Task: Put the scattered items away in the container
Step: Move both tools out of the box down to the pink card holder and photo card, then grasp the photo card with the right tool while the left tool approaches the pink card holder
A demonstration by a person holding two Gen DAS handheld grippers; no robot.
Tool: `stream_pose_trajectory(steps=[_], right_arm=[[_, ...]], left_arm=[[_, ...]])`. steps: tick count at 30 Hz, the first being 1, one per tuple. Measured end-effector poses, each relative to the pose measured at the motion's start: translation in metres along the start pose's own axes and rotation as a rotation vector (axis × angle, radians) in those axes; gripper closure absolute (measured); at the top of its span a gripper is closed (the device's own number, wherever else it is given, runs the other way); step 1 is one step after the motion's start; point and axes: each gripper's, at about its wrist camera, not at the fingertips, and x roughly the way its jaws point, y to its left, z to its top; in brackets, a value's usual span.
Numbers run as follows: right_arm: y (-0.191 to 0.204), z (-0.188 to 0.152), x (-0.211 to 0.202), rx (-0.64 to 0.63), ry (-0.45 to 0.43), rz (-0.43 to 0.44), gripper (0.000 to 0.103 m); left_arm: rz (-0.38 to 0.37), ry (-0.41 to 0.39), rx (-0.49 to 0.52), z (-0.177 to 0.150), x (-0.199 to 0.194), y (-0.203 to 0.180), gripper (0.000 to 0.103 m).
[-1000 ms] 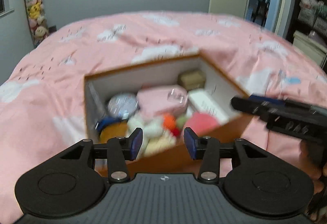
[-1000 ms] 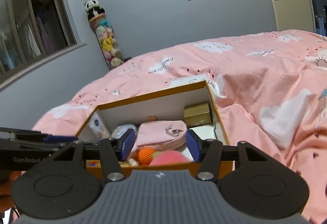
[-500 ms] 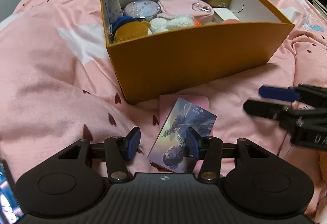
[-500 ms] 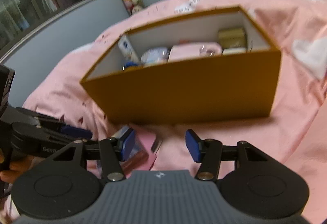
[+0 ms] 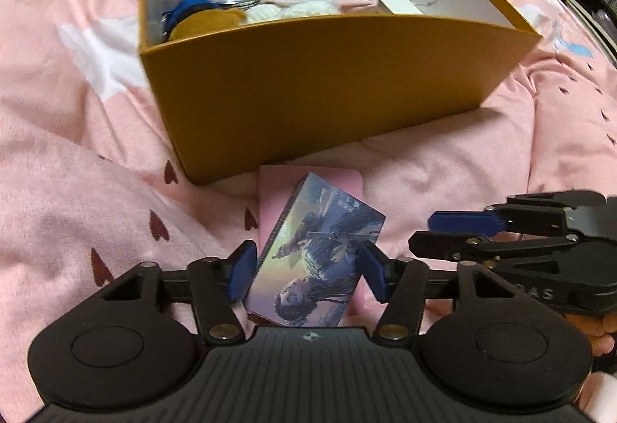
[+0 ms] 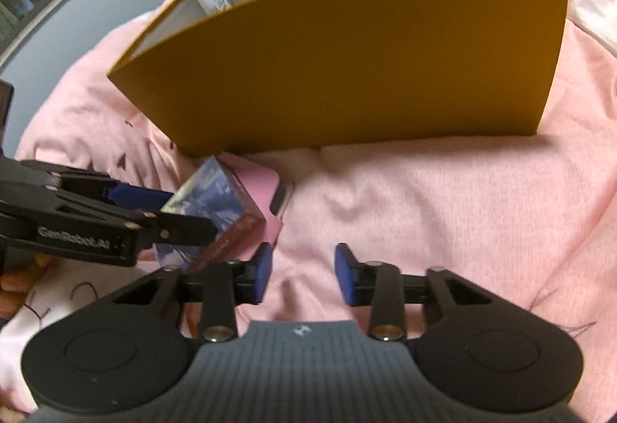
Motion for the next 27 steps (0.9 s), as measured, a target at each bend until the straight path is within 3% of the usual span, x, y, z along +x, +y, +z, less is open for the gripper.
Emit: stream_pose_trajectory(steps=[3, 11, 14, 22, 27], right_arm=[[0.004, -0.002, 0.003, -0.029, 0.026, -0.004, 0.074], [0.006, -0.005, 0.007, -0.042, 0.068, 0.024, 0.076], [-0.002, -0.005, 0.006, 0.028, 0.092, 0.104, 0.068], [0.0, -0.005, 0.019, 0.129, 0.124, 0.23, 0.063], [-0.001, 0.001, 0.036, 0.21, 0.12, 0.274, 0.056]], left_arm=[[-0.012, -0.016, 0.013, -0.001, -0.003, -0.005, 0.058], [0.0, -0.013, 0.043, -0.003, -0.003, -0.01, 0.059], [0.01, 0.0, 0.025, -0.003, -0.004, -0.005, 0.056], [0.062, -0.004, 0.048, -0.012, -0.014, -0.004, 0.072], [0.056, -0.005, 0.044, -0.015, -0.013, -0.001, 0.072]])
